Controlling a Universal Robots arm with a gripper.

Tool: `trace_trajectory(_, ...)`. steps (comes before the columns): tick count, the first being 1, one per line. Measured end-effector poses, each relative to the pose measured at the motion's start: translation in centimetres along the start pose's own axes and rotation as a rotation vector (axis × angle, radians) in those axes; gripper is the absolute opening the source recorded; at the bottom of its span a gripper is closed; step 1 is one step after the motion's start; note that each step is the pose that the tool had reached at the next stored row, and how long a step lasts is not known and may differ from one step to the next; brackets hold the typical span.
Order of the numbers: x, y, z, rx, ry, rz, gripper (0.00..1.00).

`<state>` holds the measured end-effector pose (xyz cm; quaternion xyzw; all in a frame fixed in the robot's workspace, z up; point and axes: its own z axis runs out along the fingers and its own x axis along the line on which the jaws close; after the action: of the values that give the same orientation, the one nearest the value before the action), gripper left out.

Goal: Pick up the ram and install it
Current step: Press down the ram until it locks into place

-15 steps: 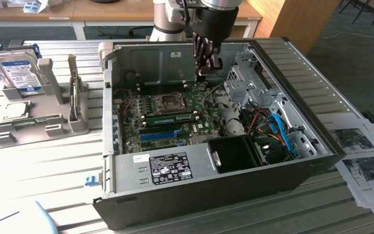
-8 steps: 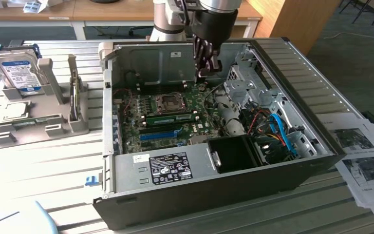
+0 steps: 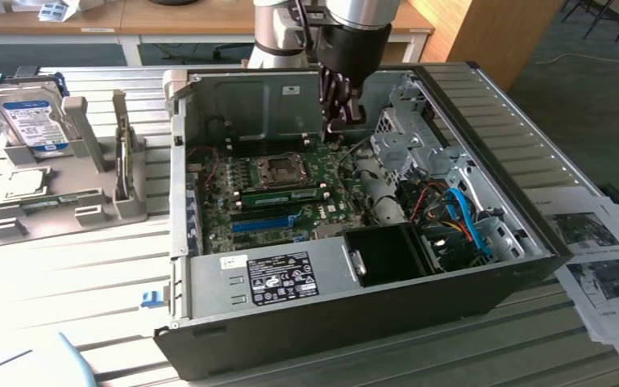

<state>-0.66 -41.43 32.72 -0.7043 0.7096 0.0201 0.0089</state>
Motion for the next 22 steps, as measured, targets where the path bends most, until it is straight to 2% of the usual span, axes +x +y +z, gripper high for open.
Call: trace_trajectory(22, 0.1, -0.03, 1.91, 0.0001, 0.0000, 0.001, 0.09)
